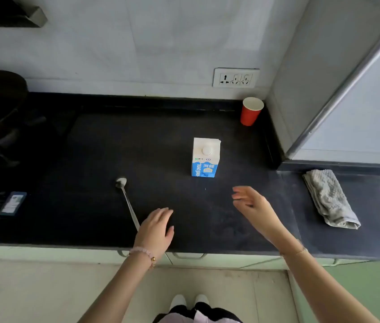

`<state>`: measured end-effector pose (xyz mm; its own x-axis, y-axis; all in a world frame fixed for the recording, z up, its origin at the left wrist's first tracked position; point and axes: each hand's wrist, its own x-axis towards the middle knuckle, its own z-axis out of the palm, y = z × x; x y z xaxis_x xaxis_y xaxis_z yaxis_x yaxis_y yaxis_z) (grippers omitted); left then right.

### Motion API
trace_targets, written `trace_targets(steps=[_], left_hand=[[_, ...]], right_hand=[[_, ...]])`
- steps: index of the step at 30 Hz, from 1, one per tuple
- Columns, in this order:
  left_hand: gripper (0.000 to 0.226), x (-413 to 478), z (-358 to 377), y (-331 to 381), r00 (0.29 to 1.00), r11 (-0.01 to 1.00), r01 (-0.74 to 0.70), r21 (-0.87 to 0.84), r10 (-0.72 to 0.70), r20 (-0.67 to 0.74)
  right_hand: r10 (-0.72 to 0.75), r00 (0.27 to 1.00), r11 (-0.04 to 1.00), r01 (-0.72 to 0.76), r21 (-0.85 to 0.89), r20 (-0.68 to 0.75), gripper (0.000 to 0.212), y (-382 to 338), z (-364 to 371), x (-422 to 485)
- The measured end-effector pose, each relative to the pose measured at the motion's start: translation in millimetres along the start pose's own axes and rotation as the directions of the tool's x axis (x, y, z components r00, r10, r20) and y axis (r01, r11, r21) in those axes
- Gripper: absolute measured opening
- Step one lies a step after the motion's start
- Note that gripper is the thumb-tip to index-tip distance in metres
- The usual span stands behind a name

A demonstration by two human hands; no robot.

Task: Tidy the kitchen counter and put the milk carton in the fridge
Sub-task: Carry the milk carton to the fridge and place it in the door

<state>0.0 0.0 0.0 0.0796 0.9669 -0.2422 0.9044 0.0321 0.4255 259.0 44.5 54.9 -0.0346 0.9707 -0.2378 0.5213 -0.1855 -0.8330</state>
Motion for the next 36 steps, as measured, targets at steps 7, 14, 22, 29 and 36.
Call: trace_targets(steps=[7, 14, 22, 29, 36], left_hand=[[0.051, 1.5, 31.4, -11.2, 0.986, 0.957, -0.062, 0.284, 0.104, -0.133], [0.048, -0.1, 31.8, -7.2, 0.988, 0.938, -0.036, 0.345, 0.085, -0.129], [0.061, 0.0, 30.3, -4.9, 0.994, 0.955, -0.015, 0.297, 0.045, -0.095], [0.057, 0.0, 31.4, -5.3, 0.993, 0.964, -0.011, 0.265, 0.041, -0.108], [0.047, 5.4, 11.0, -0.4, 0.995, 0.996, -0.044, 0.073, 0.050, -0.084]], right_hand=[[0.012, 0.999, 1.000, -0.011, -0.022, 0.047, 0.082, -23.3, 5.2, 75.0], [-0.042, 0.988, 0.996, 0.030, 0.082, 0.147, 0.096, -37.3, 17.3, 131.7], [-0.059, 0.995, 0.993, 0.050, 0.110, 0.081, 0.072, -43.2, 22.1, 135.4], [-0.047, 0.997, 0.970, 0.059, 0.234, -0.057, 0.060, -55.6, 13.1, 98.5], [-0.098, 0.990, 0.945, 0.125, 0.303, -0.103, 0.052, -65.0, 6.0, 44.5]])
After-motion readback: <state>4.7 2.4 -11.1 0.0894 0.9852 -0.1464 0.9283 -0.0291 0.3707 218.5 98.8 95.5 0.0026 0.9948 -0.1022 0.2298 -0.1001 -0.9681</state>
